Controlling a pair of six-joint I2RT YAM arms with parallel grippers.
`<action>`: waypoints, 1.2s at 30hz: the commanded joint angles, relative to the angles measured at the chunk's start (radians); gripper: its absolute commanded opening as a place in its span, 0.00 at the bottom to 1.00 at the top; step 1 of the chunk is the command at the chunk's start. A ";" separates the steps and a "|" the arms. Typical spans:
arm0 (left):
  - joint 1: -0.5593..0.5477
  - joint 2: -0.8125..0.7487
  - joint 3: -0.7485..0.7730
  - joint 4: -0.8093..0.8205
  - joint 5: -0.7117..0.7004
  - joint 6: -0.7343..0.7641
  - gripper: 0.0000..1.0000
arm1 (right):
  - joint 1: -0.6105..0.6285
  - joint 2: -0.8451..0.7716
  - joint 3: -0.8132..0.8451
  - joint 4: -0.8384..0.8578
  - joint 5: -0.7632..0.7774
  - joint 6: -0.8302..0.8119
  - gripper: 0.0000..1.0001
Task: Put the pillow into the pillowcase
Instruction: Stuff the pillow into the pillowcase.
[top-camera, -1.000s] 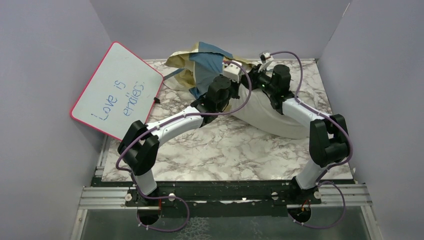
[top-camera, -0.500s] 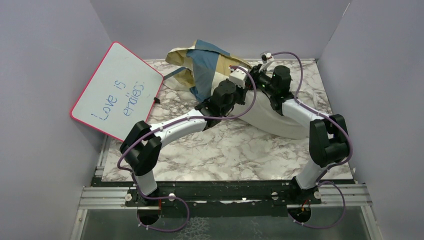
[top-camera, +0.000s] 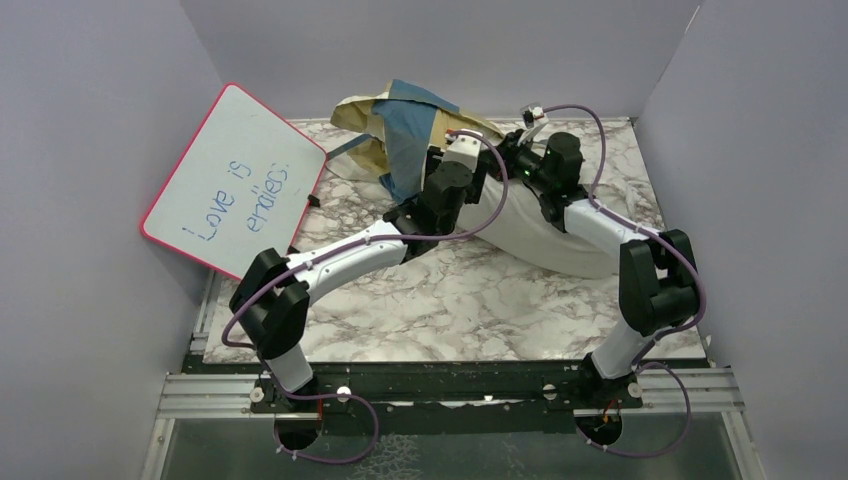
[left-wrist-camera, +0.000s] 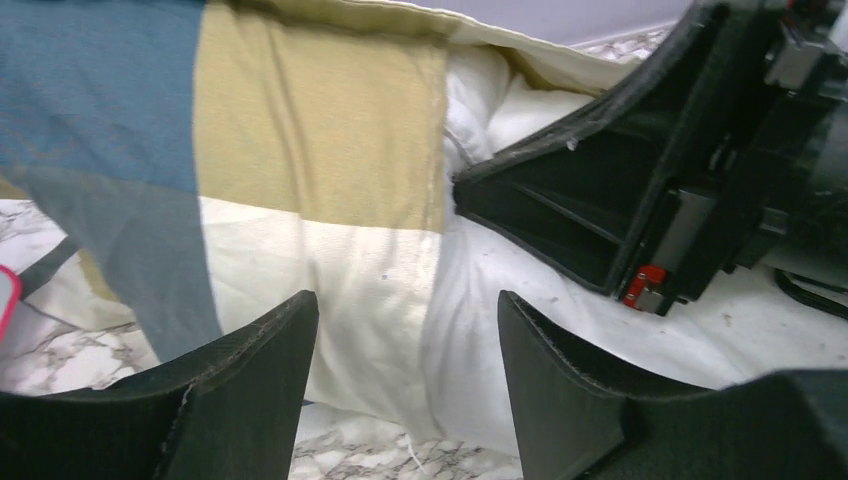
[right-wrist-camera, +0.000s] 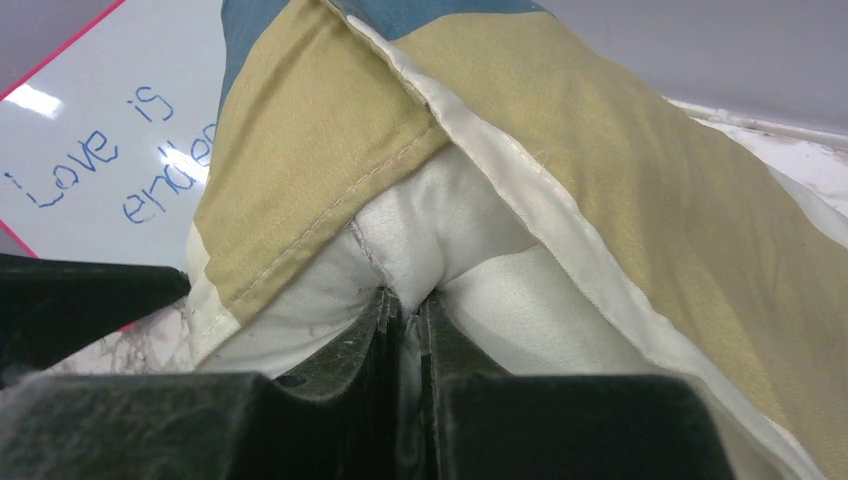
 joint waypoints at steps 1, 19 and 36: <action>0.006 -0.054 0.035 -0.039 -0.067 0.022 0.67 | 0.014 0.058 -0.065 -0.119 -0.021 0.016 0.13; 0.010 0.005 0.056 -0.001 0.018 0.060 0.62 | 0.014 0.051 -0.064 -0.120 -0.025 0.019 0.13; 0.015 0.060 0.140 -0.056 -0.158 0.134 0.26 | 0.014 0.063 -0.066 -0.113 -0.033 0.020 0.12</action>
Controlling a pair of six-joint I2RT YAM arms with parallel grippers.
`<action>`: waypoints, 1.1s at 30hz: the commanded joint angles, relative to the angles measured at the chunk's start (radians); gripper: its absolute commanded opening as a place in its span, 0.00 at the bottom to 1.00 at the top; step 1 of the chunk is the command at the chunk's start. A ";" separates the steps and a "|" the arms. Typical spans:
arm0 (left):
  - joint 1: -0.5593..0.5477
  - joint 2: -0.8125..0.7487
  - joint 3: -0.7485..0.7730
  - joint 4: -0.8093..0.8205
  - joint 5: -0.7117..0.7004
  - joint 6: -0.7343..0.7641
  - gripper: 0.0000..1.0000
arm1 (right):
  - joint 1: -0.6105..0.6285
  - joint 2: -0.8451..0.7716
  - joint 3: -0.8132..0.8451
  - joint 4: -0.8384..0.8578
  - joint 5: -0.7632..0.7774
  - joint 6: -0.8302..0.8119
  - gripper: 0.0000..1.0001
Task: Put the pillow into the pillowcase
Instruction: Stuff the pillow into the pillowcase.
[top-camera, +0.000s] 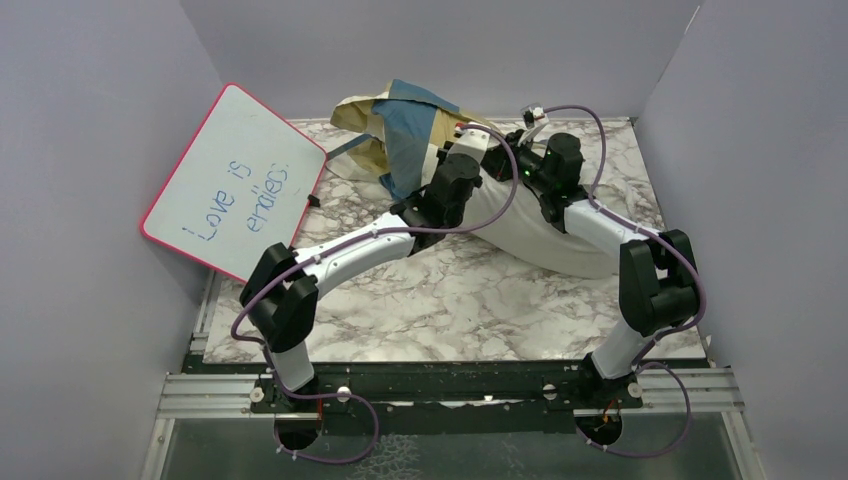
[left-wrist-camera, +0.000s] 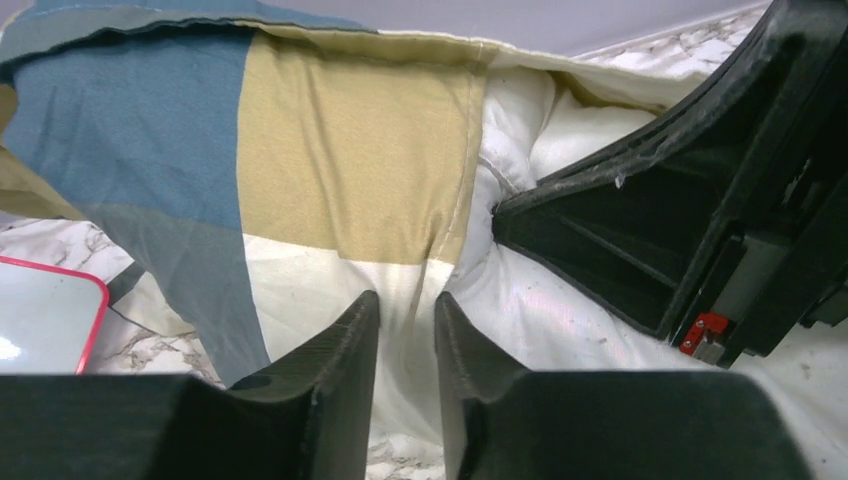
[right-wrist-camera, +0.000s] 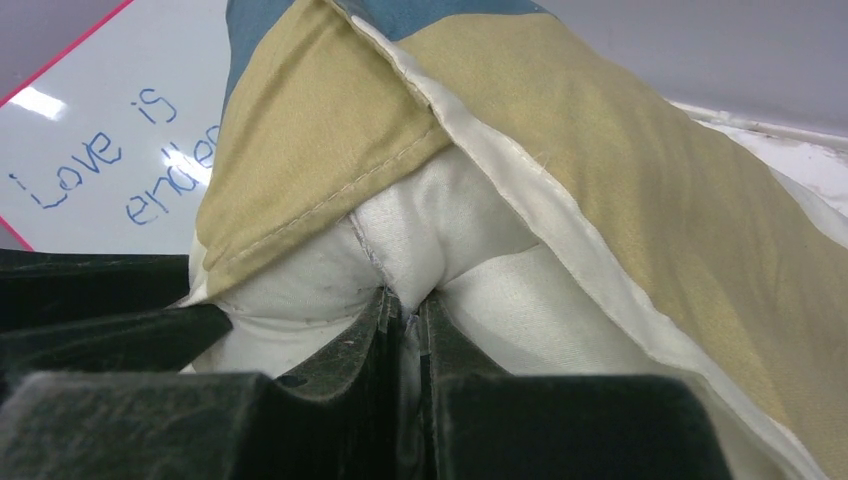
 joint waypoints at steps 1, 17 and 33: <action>0.006 0.013 0.062 -0.013 -0.073 0.033 0.24 | 0.014 0.064 -0.062 -0.128 -0.028 0.011 0.11; 0.007 -0.019 -0.006 0.065 0.398 -0.110 0.00 | 0.014 0.082 -0.079 -0.086 -0.037 0.033 0.10; 0.056 -0.091 -0.067 -0.020 0.347 -0.180 0.31 | 0.014 0.066 -0.040 -0.157 -0.018 0.037 0.18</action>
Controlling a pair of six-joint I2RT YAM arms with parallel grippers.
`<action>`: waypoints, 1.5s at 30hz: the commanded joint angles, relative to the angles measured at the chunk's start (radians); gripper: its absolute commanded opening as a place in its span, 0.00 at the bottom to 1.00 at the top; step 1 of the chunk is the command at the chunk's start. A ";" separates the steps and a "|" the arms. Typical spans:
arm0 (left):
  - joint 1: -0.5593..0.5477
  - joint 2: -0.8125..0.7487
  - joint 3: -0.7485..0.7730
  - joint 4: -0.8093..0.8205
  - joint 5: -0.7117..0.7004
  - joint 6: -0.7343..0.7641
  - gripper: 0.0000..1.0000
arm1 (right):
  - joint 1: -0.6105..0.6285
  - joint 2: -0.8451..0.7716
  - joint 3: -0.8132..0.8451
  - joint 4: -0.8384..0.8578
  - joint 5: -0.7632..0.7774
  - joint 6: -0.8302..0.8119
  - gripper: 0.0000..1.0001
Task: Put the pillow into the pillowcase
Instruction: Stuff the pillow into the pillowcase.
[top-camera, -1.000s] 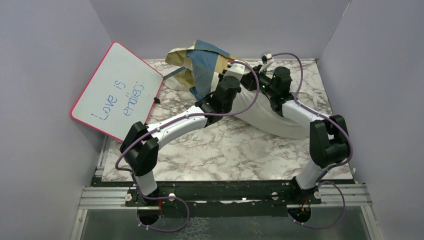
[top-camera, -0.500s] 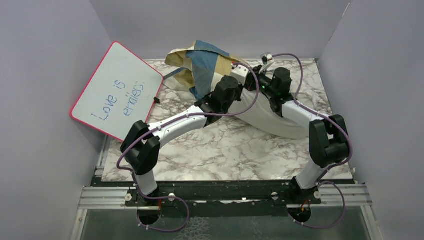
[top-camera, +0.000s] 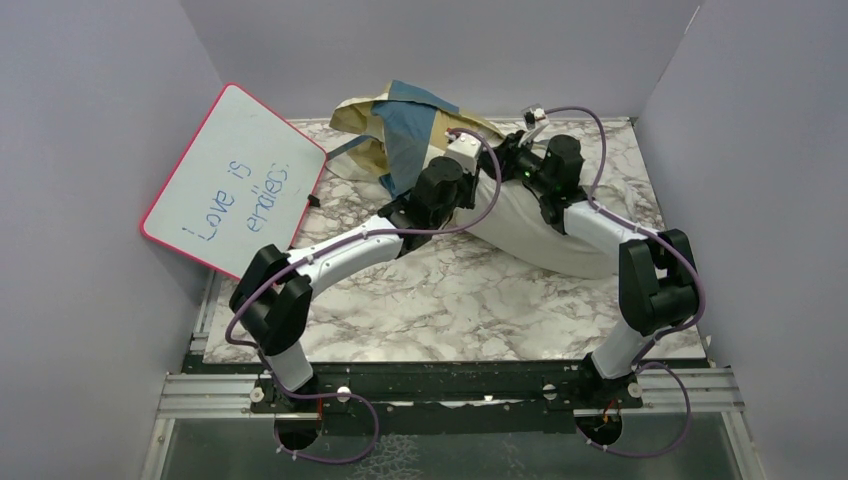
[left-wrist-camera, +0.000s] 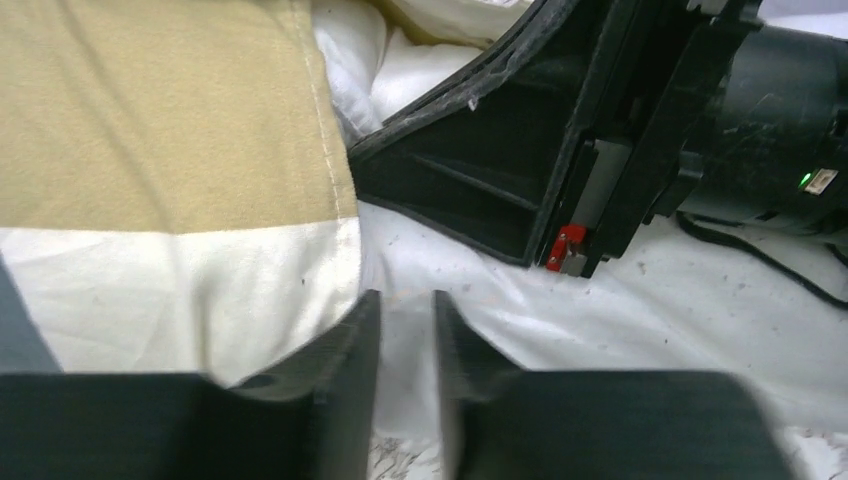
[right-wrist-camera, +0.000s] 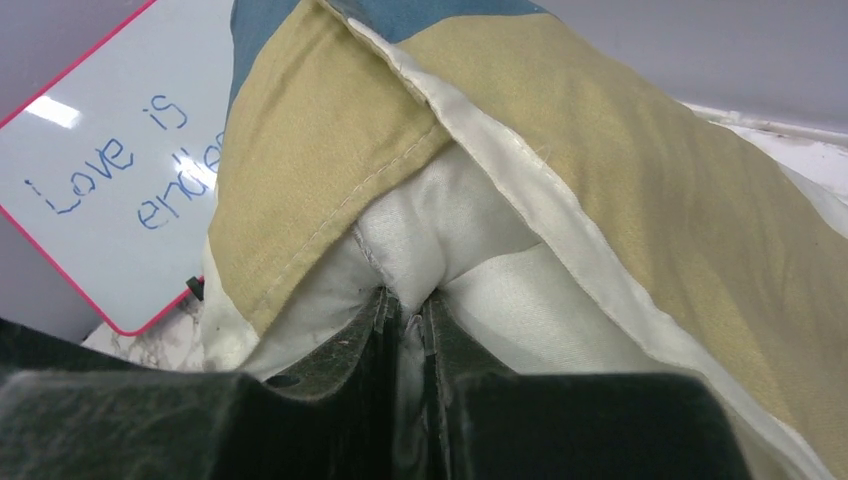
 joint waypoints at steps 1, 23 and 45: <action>0.016 -0.065 0.041 -0.125 -0.071 -0.027 0.36 | 0.014 0.058 -0.001 -0.234 0.000 -0.002 0.19; 0.053 0.071 -0.039 0.092 0.042 0.106 0.30 | 0.015 0.118 0.116 -0.325 0.074 -0.051 0.13; -0.037 0.135 -0.132 0.309 0.332 0.054 0.00 | 0.014 0.171 0.083 -0.214 0.086 0.022 0.10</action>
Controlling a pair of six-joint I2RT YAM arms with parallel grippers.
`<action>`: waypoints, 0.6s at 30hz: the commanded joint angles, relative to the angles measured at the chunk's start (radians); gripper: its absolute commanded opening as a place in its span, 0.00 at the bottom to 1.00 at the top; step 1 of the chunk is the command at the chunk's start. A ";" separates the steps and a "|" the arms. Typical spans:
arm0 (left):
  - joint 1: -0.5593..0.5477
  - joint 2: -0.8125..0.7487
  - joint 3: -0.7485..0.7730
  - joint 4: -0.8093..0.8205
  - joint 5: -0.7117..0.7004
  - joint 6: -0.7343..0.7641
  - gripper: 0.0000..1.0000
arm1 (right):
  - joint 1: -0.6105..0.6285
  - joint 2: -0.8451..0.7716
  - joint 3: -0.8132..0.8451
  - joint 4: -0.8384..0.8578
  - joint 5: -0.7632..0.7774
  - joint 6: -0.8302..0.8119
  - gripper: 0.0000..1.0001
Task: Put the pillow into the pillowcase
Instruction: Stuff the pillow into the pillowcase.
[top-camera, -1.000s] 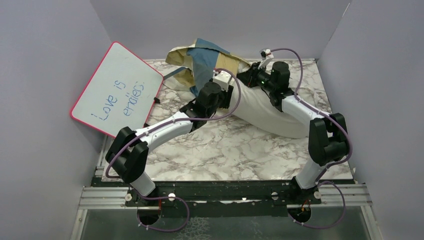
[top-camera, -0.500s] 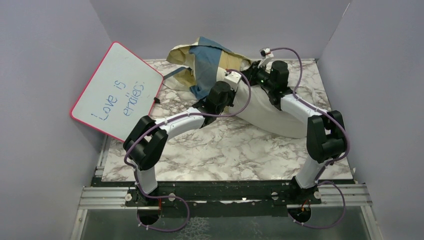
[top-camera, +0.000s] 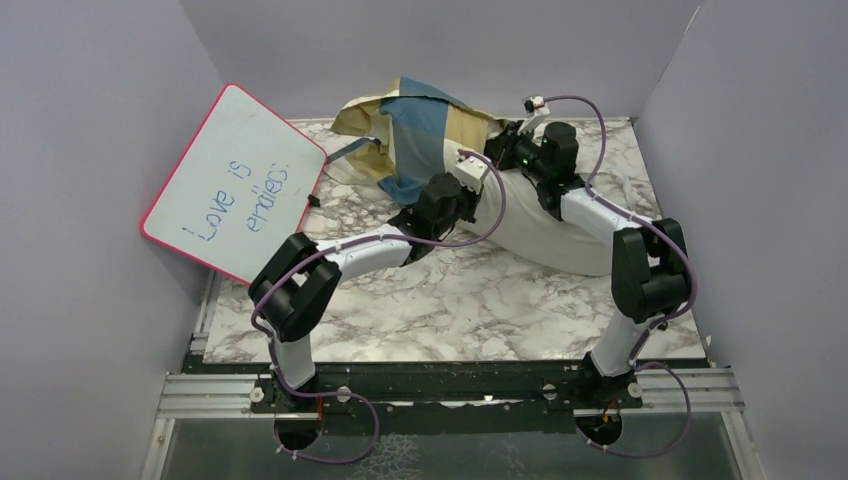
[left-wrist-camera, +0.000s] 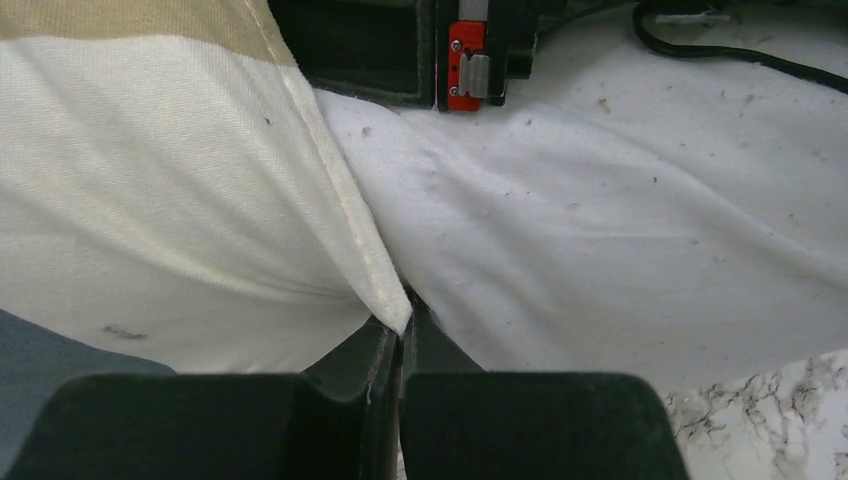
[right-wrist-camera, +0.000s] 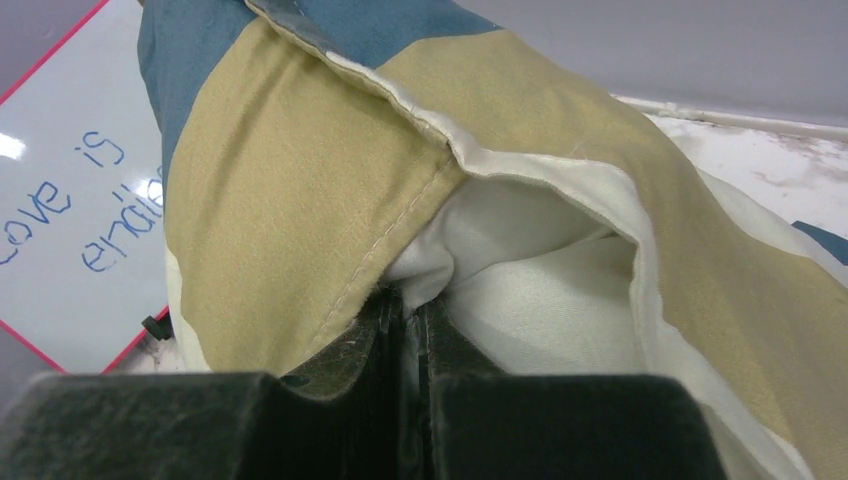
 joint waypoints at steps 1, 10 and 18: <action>-0.045 0.047 -0.013 0.073 0.185 -0.045 0.00 | 0.027 0.085 -0.057 -0.098 0.006 0.020 0.09; -0.038 -0.143 -0.008 0.012 0.156 -0.061 0.00 | 0.029 -0.087 -0.031 -0.304 -0.172 -0.011 0.00; -0.037 -0.301 0.145 -0.220 0.148 -0.049 0.00 | 0.031 -0.368 0.019 -0.530 -0.336 0.154 0.03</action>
